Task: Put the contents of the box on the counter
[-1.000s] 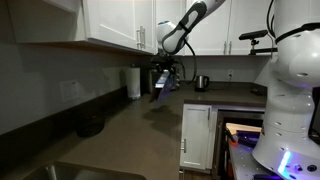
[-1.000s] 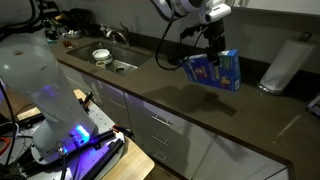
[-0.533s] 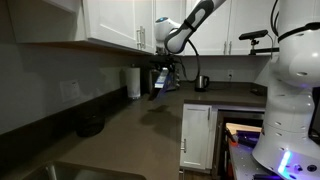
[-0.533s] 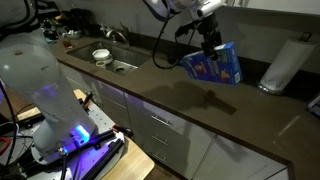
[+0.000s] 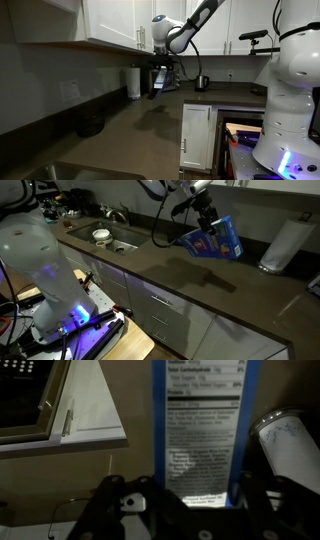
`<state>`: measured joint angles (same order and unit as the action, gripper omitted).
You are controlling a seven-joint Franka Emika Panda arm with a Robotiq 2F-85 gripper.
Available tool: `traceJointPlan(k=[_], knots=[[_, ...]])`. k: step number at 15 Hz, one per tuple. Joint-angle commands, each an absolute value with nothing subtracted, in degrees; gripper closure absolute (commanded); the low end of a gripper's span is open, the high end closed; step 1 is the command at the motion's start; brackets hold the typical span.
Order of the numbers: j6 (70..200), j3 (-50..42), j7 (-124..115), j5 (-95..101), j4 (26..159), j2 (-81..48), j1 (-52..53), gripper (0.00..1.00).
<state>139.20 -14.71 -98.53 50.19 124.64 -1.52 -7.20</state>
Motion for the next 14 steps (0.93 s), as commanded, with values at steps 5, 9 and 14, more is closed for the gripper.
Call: traceJointPlan(k=[5, 9, 14], knots=[[133.87, -11.96, -105.64, 58.54, 126.31, 1.80, -8.01, 0.56], [131.98, -11.25, -108.01, 61.92, 126.61, 2.47, -7.97, 0.58], [130.92, -10.58, -112.64, 68.10, 127.50, 3.71, -7.92, 0.61]])
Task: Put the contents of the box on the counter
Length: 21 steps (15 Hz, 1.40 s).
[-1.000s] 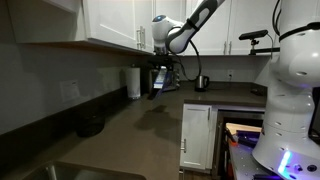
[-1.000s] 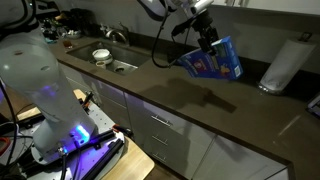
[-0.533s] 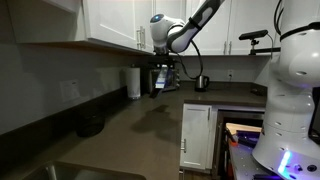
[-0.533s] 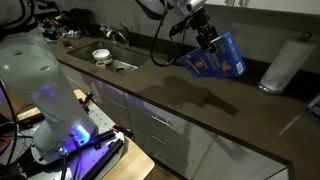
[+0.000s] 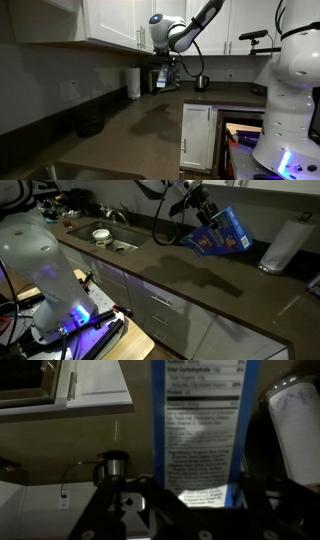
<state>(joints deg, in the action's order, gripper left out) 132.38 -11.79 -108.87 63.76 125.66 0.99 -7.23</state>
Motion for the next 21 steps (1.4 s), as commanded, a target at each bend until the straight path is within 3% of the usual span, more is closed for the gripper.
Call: traceJointPlan(k=[1, 7, 11, 12, 21], knots=[[130.65, -10.46, -113.24, 68.96, 127.68, 3.98, -7.92, 0.61], [128.78, -9.85, -115.93, 72.79, 129.08, 5.47, -7.86, 0.51], [128.40, -9.58, -116.26, 73.48, 129.61, 5.94, -7.76, 0.55], [128.35, -9.49, -116.31, 73.67, 129.70, 6.04, -7.74, 0.63], [127.19, -8.66, -117.37, 75.51, 129.79, 6.70, -7.57, 0.49]])
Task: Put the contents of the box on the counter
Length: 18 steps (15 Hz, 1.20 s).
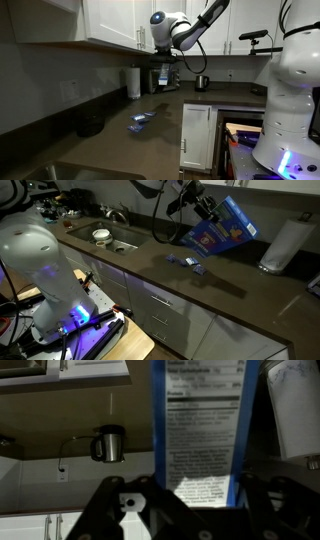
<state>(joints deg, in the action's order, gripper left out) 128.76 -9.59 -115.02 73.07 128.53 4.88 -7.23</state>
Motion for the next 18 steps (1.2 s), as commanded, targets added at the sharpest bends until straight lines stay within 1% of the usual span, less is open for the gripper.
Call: traceJointPlan(k=[1, 2, 6, 7, 13, 18], knots=[[126.95, -8.58, -117.43, 75.64, 129.80, 6.76, -7.55, 0.48], [126.76, -8.50, -117.54, 75.87, 129.80, 6.82, -7.53, 0.50], [126.41, -8.35, -117.98, 76.90, 129.89, 7.12, -7.49, 0.49], [126.31, -8.31, -118.01, 77.00, 129.92, 7.20, -7.47, 0.47], [125.64, -8.14, -117.20, 75.84, 129.80, 7.37, -7.40, 0.45], [125.42, -8.27, -116.96, 75.38, 129.76, 7.20, -7.51, 0.47]])
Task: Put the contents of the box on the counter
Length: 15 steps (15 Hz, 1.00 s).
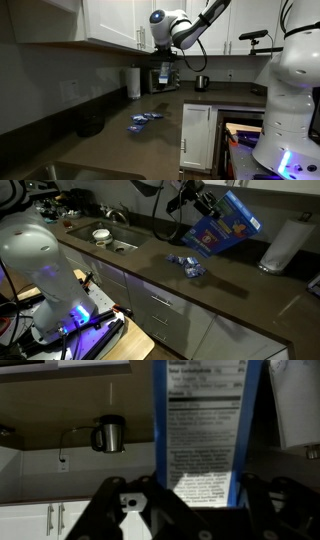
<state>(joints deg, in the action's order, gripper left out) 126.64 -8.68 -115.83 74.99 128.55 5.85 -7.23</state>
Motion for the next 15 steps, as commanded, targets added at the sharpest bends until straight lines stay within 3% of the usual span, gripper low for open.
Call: traceJointPlan(k=[1, 5, 15], knots=[[125.31, -8.30, -116.93, 75.37, 129.77, 7.20, -7.53, 0.46], [124.98, -8.37, -116.90, 75.40, 129.92, 7.10, -7.56, 0.39], [128.08, -10.30, -114.52, 66.23, 129.99, 5.07, -8.38, 0.41]])
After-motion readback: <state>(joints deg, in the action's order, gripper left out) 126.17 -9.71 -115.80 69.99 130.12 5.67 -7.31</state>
